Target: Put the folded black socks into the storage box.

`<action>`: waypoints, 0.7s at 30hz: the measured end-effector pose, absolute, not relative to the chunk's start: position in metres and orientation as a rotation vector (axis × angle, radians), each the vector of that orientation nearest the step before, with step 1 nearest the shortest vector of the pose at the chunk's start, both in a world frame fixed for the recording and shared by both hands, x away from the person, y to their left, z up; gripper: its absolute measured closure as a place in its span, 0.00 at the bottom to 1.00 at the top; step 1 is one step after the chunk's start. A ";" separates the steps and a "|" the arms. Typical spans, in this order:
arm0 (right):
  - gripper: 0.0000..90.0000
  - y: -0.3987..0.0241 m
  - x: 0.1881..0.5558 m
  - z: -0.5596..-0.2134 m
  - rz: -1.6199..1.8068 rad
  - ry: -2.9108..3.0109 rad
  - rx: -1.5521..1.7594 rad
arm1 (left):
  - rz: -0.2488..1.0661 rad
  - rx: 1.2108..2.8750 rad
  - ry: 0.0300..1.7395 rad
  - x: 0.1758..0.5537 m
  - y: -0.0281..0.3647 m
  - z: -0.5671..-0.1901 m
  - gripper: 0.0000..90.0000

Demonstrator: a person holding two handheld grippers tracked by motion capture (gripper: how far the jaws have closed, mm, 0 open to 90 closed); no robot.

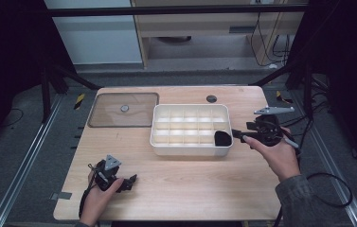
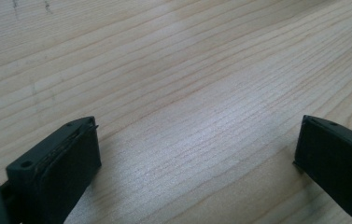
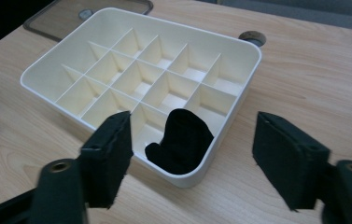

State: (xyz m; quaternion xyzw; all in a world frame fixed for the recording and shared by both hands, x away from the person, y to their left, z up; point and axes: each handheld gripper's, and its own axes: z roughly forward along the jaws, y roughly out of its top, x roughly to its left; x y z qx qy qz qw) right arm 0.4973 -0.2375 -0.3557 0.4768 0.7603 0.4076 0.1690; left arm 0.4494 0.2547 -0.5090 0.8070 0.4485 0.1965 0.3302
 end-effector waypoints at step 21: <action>0.13 -0.261 0.473 -0.381 1.152 2.079 1.390 | 0.510 2.115 1.168 0.448 0.254 -0.509 0.00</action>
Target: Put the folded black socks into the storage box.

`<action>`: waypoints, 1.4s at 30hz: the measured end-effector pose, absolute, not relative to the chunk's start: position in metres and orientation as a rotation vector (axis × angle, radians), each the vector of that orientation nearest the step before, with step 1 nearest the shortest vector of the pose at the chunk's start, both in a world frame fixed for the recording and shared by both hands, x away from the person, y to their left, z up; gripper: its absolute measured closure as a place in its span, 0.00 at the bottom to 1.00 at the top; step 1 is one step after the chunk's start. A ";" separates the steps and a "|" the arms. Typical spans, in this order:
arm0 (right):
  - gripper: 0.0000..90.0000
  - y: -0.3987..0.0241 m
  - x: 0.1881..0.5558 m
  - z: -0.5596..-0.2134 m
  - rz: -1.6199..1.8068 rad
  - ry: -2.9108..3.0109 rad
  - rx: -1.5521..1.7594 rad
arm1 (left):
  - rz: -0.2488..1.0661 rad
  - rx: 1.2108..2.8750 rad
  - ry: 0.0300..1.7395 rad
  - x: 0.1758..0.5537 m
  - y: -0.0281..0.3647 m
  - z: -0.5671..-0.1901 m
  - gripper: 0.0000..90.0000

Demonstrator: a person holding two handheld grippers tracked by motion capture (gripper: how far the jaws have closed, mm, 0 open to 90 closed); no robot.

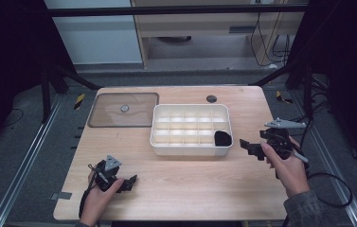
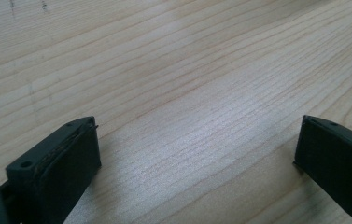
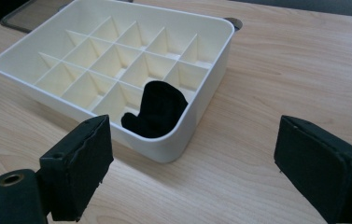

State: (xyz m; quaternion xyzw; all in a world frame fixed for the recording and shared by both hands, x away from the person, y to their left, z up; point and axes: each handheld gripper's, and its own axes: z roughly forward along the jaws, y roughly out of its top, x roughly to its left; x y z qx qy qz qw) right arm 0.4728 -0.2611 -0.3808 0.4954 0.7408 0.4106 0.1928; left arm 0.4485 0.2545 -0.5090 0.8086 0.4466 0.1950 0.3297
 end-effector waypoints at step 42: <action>0.12 -0.262 0.452 -0.486 0.935 2.237 1.419 | 0.506 2.115 1.163 0.450 0.255 -0.509 0.00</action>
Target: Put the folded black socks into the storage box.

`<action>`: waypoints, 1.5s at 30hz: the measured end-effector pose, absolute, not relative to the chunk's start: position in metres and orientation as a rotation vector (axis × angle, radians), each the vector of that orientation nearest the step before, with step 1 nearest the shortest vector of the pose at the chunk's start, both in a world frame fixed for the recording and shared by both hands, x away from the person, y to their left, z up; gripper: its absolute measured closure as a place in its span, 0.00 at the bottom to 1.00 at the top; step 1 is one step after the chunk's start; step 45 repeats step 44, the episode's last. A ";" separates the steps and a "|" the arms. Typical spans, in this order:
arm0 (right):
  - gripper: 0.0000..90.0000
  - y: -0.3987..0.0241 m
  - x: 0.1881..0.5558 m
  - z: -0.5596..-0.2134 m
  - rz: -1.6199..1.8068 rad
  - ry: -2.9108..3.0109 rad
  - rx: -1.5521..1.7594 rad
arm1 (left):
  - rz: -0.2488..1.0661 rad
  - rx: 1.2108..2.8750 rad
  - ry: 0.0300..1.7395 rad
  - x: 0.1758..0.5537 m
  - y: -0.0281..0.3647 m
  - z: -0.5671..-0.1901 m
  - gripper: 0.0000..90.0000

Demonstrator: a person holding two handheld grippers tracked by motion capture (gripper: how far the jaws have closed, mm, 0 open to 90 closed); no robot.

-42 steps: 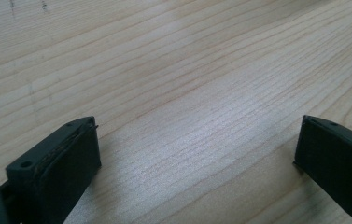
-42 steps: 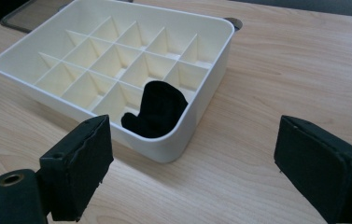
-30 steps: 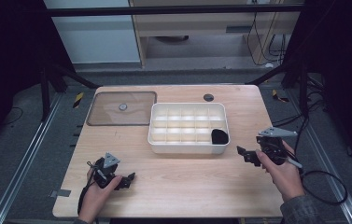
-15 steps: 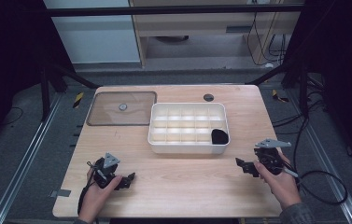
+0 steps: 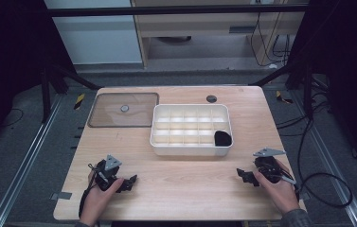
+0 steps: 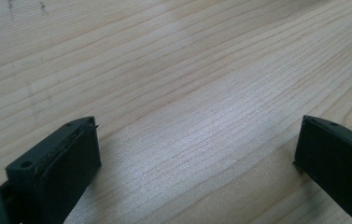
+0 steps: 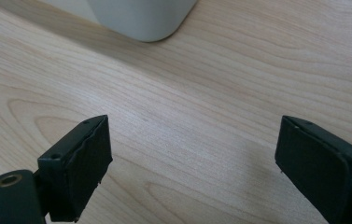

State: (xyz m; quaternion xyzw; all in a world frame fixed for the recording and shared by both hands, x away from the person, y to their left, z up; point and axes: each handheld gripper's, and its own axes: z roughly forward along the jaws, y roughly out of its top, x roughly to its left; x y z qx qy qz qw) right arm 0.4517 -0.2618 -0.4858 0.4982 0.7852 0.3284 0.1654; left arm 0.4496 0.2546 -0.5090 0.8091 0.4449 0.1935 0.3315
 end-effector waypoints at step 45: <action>0.01 -0.242 0.461 -0.513 0.893 2.081 1.448 | 0.504 2.112 1.160 0.462 0.260 -0.509 0.00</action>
